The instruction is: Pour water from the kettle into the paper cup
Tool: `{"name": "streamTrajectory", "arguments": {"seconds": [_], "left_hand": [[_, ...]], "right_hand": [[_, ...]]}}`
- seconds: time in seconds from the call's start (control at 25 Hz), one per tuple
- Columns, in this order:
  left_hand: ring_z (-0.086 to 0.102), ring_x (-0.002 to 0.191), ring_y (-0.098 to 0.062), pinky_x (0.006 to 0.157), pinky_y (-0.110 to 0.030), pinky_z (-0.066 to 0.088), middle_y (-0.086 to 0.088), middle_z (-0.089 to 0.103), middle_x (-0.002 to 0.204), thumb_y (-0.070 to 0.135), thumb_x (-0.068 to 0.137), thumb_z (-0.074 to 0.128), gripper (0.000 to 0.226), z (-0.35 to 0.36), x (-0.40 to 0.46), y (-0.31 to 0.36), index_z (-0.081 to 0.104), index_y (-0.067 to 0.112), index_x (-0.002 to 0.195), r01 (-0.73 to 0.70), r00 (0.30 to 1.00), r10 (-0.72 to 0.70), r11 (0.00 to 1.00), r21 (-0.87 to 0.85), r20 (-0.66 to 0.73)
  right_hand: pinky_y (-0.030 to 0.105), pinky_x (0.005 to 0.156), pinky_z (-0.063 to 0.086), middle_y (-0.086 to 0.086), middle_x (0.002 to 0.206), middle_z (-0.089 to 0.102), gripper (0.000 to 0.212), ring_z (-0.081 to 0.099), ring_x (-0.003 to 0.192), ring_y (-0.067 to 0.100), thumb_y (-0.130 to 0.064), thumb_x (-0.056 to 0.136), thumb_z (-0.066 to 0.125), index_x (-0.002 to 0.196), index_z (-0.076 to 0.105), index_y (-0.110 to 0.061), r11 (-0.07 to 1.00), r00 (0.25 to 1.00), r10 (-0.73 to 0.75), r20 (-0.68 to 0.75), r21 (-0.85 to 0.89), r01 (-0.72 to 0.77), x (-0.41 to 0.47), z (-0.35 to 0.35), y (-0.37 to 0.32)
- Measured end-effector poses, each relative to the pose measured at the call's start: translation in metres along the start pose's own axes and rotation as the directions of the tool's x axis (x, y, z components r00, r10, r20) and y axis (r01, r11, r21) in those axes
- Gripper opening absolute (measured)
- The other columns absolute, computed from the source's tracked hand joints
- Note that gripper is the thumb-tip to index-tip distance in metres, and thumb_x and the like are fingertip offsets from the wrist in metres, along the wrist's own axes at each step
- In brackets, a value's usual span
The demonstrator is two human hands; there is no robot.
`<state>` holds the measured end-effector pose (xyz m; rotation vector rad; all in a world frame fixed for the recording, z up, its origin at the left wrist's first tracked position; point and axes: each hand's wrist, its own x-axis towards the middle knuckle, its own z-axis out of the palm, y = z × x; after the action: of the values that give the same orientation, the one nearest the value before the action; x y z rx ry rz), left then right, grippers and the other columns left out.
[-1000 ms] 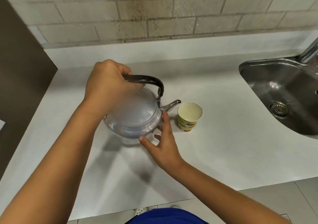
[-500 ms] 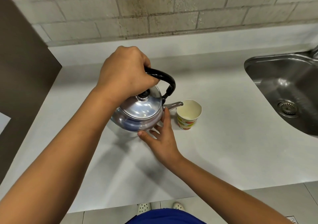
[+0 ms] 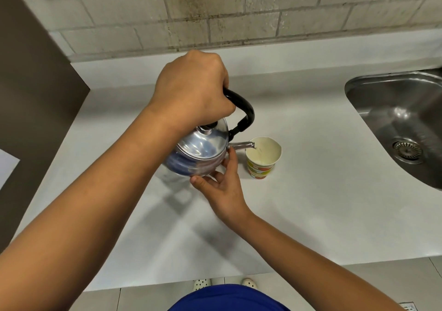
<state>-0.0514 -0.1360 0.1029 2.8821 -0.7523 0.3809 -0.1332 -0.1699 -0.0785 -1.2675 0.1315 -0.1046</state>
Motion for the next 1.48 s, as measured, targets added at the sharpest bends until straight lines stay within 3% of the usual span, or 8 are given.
{"name": "streamTrajectory", "arguments": {"seconds": [0.16, 0.36, 0.72, 0.96, 1.2, 1.48], "left_hand": [[0.05, 0.063, -0.03, 0.042, -0.022, 0.024, 0.004, 0.038, 0.053, 0.021, 0.066, 0.067, 0.011, 0.001, 0.003, 0.006, 0.072, 0.018, 0.075, -0.022, 1.0, 0.021, 0.999, 0.045, 0.018], [0.049, 0.061, -0.031, 0.041, -0.021, 0.023, 0.002, 0.038, 0.055, 0.02, 0.067, 0.067, 0.013, 0.003, 0.005, 0.01, 0.073, 0.018, 0.078, -0.034, 0.999, 0.03, 0.996, 0.079, 0.045], [0.05, 0.062, -0.031, 0.041, -0.02, 0.021, 0.002, 0.039, 0.054, 0.018, 0.066, 0.066, 0.012, 0.001, 0.007, 0.01, 0.072, 0.017, 0.076, -0.061, 0.997, 0.057, 0.995, 0.084, 0.048], [0.05, 0.062, -0.031, 0.041, -0.02, 0.022, 0.001, 0.039, 0.054, 0.018, 0.066, 0.065, 0.013, 0.0, 0.008, 0.011, 0.072, 0.016, 0.076, -0.064, 0.996, 0.058, 0.993, 0.098, 0.061], [0.051, 0.06, -0.03, 0.041, -0.02, 0.024, 0.0, 0.042, 0.054, 0.017, 0.066, 0.065, 0.012, -0.001, 0.009, 0.012, 0.071, 0.015, 0.075, -0.058, 0.995, 0.05, 0.994, 0.096, 0.082], [0.05, 0.058, -0.028, 0.041, -0.021, 0.024, -0.001, 0.041, 0.054, 0.017, 0.067, 0.065, 0.011, -0.001, 0.011, 0.012, 0.071, 0.014, 0.076, -0.06, 0.994, 0.051, 0.994, 0.095, 0.094]], "right_hand": [[0.05, 0.101, 0.044, 0.006, 0.142, 0.036, 0.087, 0.052, 0.118, 0.025, -0.017, 0.065, 0.072, 0.129, 0.017, -0.039, 0.999, 1.0, 0.007, 0.003, 0.033, -0.007, 0.001, 0.001, -0.004], [0.036, 0.095, 0.05, 0.004, 0.138, 0.038, 0.081, 0.055, 0.111, 0.02, -0.014, 0.065, 0.07, 0.121, 0.02, -0.045, 0.999, 1.0, -0.008, 0.008, 0.051, 0.007, 0.0, 0.003, -0.003], [0.034, 0.092, 0.051, 0.004, 0.137, 0.038, 0.077, 0.056, 0.111, 0.021, -0.016, 0.064, 0.072, 0.113, 0.025, -0.053, 0.997, 1.0, -0.025, 0.014, 0.068, 0.024, 0.004, 0.003, -0.001], [0.024, 0.084, 0.054, 0.005, 0.137, 0.038, 0.076, 0.056, 0.109, 0.021, -0.014, 0.065, 0.071, 0.113, 0.025, -0.051, 0.995, 0.999, -0.033, 0.013, 0.092, 0.032, 0.004, 0.005, -0.003], [0.02, 0.077, 0.054, 0.011, 0.136, 0.037, 0.079, 0.057, 0.103, 0.02, 0.001, 0.073, 0.068, 0.124, 0.021, -0.036, 0.993, 1.0, -0.024, 0.019, 0.116, 0.022, 0.004, 0.005, -0.006], [0.017, 0.073, 0.052, 0.012, 0.135, 0.037, 0.072, 0.056, 0.104, 0.02, 0.004, 0.074, 0.066, 0.113, 0.029, -0.044, 0.991, 0.999, -0.034, 0.027, 0.134, 0.03, 0.005, 0.006, -0.009]]}}
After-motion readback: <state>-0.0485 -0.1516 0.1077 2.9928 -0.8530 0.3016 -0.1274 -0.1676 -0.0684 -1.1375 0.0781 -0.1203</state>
